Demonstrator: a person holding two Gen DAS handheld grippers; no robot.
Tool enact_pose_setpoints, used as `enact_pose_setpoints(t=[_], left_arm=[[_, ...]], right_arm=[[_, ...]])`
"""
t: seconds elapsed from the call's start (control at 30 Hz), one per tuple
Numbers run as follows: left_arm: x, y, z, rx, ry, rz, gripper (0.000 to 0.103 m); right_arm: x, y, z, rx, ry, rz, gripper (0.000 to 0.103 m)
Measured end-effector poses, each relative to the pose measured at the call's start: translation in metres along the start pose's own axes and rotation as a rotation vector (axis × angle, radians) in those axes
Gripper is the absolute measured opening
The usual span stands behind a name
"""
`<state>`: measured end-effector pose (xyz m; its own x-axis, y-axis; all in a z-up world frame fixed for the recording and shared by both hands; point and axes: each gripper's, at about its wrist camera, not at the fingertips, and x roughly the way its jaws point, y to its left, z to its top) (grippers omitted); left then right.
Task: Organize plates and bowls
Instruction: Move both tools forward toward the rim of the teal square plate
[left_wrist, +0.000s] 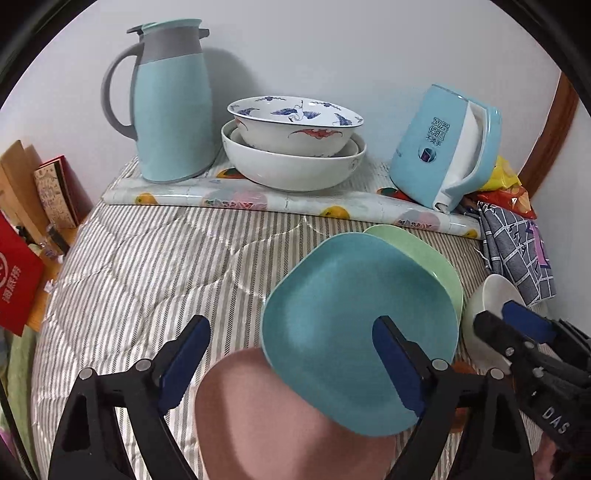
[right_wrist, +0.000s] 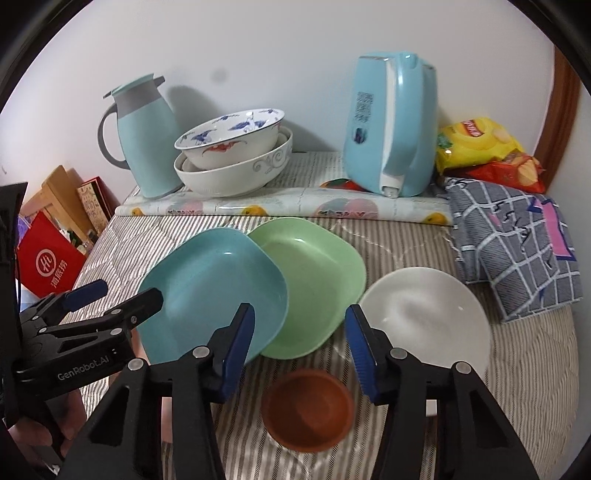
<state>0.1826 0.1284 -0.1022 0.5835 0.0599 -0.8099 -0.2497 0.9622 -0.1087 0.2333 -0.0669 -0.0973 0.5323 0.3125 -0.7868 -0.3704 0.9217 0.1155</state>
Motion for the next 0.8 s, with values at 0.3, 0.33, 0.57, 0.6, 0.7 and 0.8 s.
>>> enact_pose_setpoints(t=[0.3,0.33,0.57,0.6,0.7,0.8], left_arm=[[0.022,0.005,0.007,-0.017,0.012,-0.030,0.078],[0.024,0.005,0.008,-0.018,0.015,-0.037,0.077],[0.035,0.001,0.010,0.004,0.019,-0.051,0.069],[0.037,0.001,0.010,0.005,0.022,-0.052,0.069],[0.042,0.002,0.010,-0.003,0.038,-0.063,0.057],[0.046,0.003,0.009,-0.006,0.044,-0.067,0.051]], right_arm=[[0.025,0.010,0.002,-0.016,0.040,-0.005,0.041],[0.027,0.010,0.002,-0.017,0.042,-0.004,0.041],[0.041,0.017,0.004,-0.036,0.064,-0.012,0.041],[0.043,0.017,0.005,-0.037,0.066,-0.012,0.040],[0.048,0.018,0.004,-0.039,0.081,-0.012,0.034],[0.054,0.018,0.003,-0.033,0.097,-0.009,0.029]])
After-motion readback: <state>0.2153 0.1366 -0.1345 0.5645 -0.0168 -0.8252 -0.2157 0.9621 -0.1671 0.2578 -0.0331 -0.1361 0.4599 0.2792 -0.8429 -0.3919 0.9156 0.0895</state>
